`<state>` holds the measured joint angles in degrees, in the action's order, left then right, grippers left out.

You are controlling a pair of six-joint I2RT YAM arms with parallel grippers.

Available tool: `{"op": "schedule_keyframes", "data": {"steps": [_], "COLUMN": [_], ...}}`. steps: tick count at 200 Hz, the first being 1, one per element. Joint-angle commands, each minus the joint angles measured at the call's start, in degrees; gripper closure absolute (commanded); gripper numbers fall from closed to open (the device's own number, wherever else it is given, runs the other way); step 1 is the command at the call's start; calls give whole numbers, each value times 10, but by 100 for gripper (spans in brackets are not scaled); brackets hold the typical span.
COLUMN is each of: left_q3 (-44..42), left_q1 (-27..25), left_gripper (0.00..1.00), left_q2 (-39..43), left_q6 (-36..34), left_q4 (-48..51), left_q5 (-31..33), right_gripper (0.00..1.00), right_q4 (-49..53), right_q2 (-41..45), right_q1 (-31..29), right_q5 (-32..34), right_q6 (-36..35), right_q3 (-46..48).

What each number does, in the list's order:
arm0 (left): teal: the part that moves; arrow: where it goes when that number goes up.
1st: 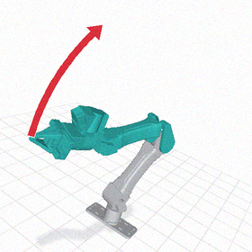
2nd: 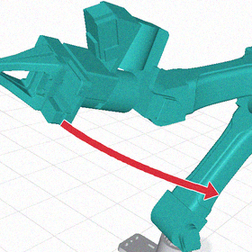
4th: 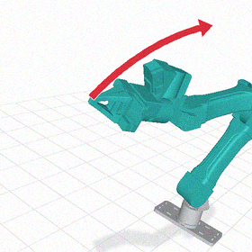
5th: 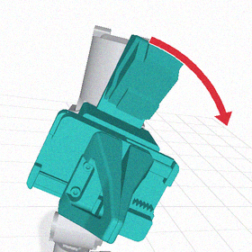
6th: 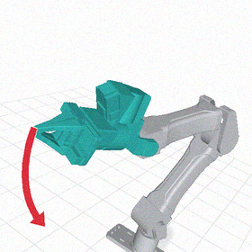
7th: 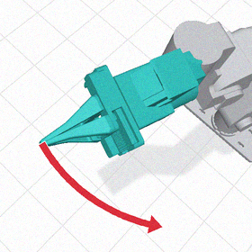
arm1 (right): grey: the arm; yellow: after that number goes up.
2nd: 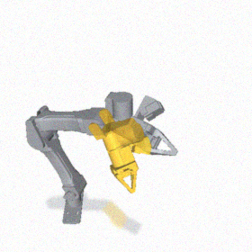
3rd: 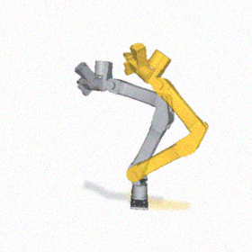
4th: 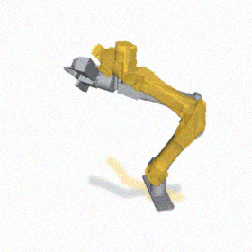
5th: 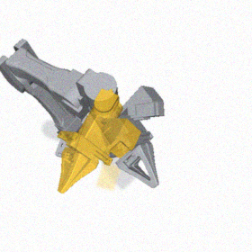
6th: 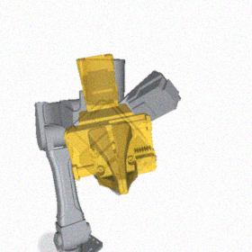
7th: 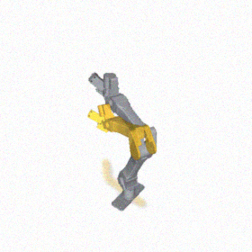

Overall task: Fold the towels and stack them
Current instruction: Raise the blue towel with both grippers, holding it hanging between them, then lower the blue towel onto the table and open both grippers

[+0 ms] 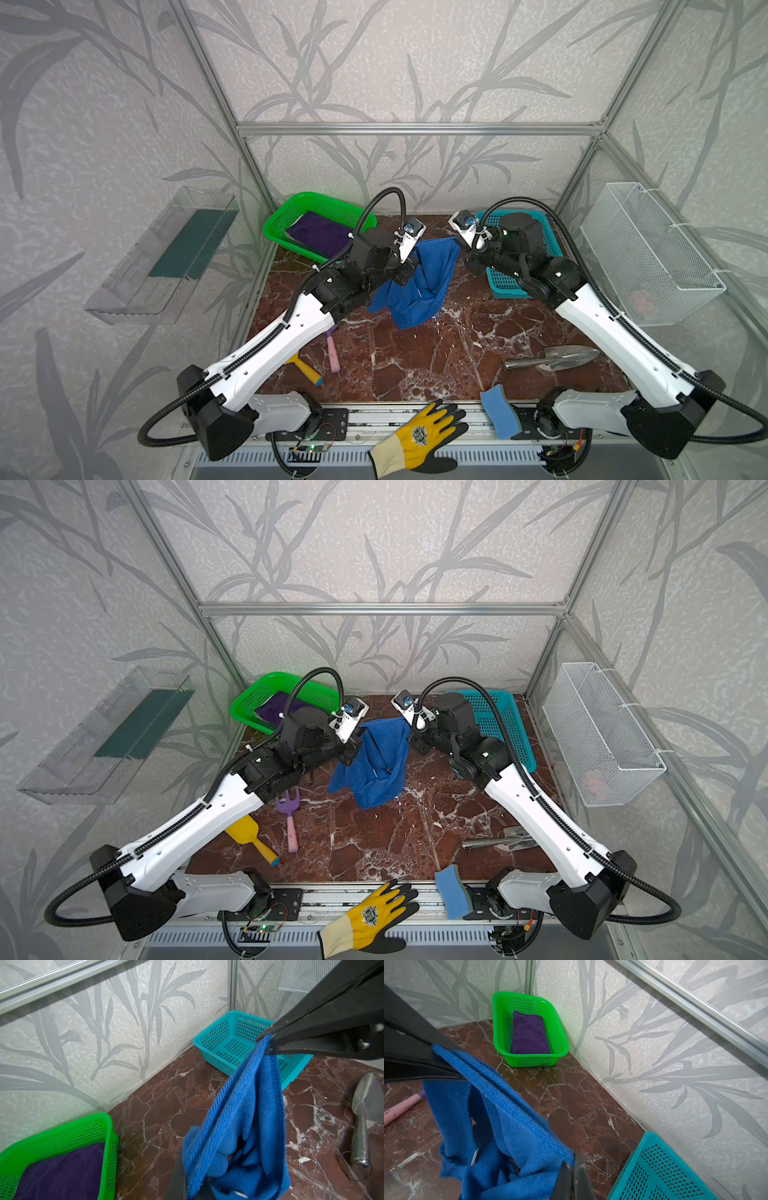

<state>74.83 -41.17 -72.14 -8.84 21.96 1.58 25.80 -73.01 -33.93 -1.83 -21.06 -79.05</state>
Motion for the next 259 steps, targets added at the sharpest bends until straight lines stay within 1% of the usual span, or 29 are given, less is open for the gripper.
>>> {"op": "schedule_keyframes", "data": {"steps": [1, 34, 57, 76, 93, 110, 131, 159, 200, 210, 219, 235, 244, 259], "left_q3": [-9, -21, -46, -74, -98, -110, -102, -52, 77, 110, 137, 180, 200, 228], "left_q1": [18, 25, 45, 71, 89, 99, 105, 113, 118, 119, 118, 119, 120, 126], "left_gripper": [100, 100, 100, 100, 100, 100, 100, 100, 100, 100, 100, 100, 100, 100], "left_q2": [42, 49, 51, 45, 31, 4, -49, -139, -285, -318, -344, -383, -400, -423], "left_q6": [7, 24, 55, 87, 106, 107, 95, 74, 62, 63, 63, 63, 60, 61], "left_q4": [68, 72, 62, 45, 20, -9, -35, -45, -15, -8, -3, 11, 21, 40], "left_q5": [39, 59, 54, 31, -6, -36, -63, -96, -168, -189, -195, -187, -183, -173], "right_gripper": [100, 100, 100, 100, 100, 100, 100, 100, 100, 99, 98, 94, 89, 74], "right_q4": [32, 15, -5, -21, -36, -56, -55, -36, -26, -26, -28, -40, -53, -67], "right_q2": [24, -2, -43, -85, -119, -144, -166, -168, -128, -117, -108, -95, -90, -86], "right_q1": [22, 22, 23, 22, 24, 37, 64, 91, 99, 99, 99, 99, 99, 98], "right_q5": [64, 52, 49, 45, 41, 33, 30, 50, 93, 96, 96, 93, 92, 101], "right_q6": [-15, -23, -23, -18, -4, 20, 60, 90, 120, 128, 133, 128, 117, 99], "right_q3": [-22, -27, -29, -26, -19, -2, 17, 63, 176, 199, 213, 236, 246, 254]}}
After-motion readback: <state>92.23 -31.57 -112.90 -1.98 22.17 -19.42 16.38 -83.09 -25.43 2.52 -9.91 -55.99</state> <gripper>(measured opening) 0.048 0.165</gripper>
